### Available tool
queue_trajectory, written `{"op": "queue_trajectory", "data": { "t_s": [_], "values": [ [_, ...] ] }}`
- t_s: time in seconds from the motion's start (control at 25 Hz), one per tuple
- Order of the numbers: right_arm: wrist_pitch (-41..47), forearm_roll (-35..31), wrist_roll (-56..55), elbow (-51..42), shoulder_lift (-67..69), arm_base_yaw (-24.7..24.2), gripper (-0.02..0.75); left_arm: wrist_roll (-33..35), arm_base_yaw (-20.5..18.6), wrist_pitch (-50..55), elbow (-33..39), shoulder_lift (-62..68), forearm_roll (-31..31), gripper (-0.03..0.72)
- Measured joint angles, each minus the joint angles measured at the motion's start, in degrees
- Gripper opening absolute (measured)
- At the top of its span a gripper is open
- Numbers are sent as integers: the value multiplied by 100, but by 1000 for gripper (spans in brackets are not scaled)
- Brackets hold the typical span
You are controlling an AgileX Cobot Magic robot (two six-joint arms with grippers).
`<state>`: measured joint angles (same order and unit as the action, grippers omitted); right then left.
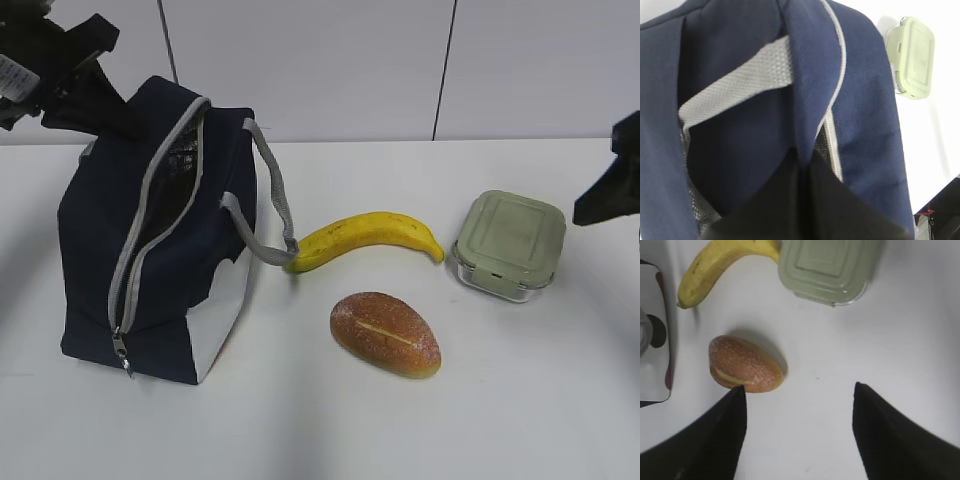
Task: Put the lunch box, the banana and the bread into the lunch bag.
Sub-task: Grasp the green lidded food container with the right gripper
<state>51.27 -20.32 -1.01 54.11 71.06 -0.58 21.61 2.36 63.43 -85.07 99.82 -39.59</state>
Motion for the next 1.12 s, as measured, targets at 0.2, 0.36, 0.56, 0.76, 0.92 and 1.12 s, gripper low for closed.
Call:
{"op": "queue_trajectory", "data": {
  "t_s": [0.2,0.36,0.56,0.76,0.92,1.12],
  "values": [
    [223,-161,274,872,820,0,491,17,0,0,0,0,0,0],
    [430,-162,391,1513,1313,0,491,21,0,0,0,0,0,0],
    [719,291,600,1843,1817,-87,491,89,0,0,0,0,0,0],
    [831,471,743,1850,2197,-620,491,128,0,-7,0,0,0,0],
    [793,374,1025,1863,2393,-984,491,128,0,-30,0,0,5,0],
    [391,-327,1774,1622,2471,-1214,491,133,0,-35,0,0,5,0]
  ]
}}
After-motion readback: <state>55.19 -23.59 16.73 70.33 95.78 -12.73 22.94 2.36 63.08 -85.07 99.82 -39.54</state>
